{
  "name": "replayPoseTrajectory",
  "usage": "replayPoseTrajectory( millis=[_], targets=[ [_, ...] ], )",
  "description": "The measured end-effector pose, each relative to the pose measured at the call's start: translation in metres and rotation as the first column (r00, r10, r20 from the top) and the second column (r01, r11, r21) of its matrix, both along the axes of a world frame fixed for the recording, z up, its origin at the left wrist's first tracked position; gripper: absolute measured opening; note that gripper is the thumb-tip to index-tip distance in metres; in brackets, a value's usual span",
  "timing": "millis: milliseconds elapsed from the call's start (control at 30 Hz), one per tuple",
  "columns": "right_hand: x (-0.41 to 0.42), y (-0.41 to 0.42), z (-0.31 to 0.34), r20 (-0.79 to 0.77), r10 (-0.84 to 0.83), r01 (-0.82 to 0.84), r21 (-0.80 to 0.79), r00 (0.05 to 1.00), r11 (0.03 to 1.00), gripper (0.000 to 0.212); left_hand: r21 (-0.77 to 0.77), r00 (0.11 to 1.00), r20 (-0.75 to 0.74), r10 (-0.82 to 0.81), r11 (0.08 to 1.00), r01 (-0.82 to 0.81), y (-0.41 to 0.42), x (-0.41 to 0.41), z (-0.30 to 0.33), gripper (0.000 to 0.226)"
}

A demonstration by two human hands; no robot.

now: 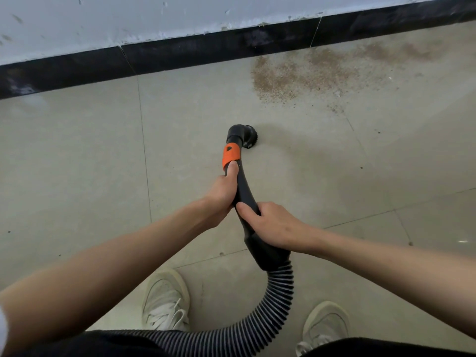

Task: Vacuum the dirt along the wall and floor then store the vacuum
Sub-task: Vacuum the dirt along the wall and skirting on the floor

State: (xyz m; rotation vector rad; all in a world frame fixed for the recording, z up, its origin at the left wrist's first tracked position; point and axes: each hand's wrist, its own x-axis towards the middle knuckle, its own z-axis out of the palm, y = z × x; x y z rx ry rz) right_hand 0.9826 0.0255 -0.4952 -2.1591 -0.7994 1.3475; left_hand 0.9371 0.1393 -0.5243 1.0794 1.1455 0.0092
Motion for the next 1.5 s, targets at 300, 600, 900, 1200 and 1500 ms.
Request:
replayPoseTrajectory(
  millis=[300, 600, 900, 1200, 1500],
  targets=[
    [0.013, 0.027, -0.003, 0.029, -0.014, 0.014, 0.009, 0.999, 1.000, 0.046, -0.016, 0.994, 0.067, -0.091, 0.996, 0.093, 0.031, 0.014, 0.005, 0.047],
    [0.037, 0.088, 0.003, 0.035, -0.049, 0.043, 0.157, 0.998, 0.987, 0.040, 0.284, 0.998, 0.012, -0.063, 0.957, 0.057, 0.093, 0.037, 0.010, 0.047],
    [0.056, 0.117, -0.018, 0.026, -0.071, 0.067, 0.136, 0.997, 0.988, 0.031, 0.288, 0.997, 0.011, -0.071, 0.955, 0.065, 0.120, 0.055, -0.018, 0.047],
    [0.057, 0.177, 0.050, -0.370, -0.339, 0.402, 0.106, 0.865, 0.910, 0.031, 0.263, 0.980, -0.019, -0.196, 0.945, 0.194, 0.183, 0.043, 0.074, 0.037],
    [0.033, 0.242, 0.236, -0.706, -0.562, 0.713, -0.115, 0.431, 0.692, 0.028, 0.681, 0.973, -0.195, -0.121, 0.698, 0.223, 0.230, -0.040, 0.274, 0.028]
  ],
)
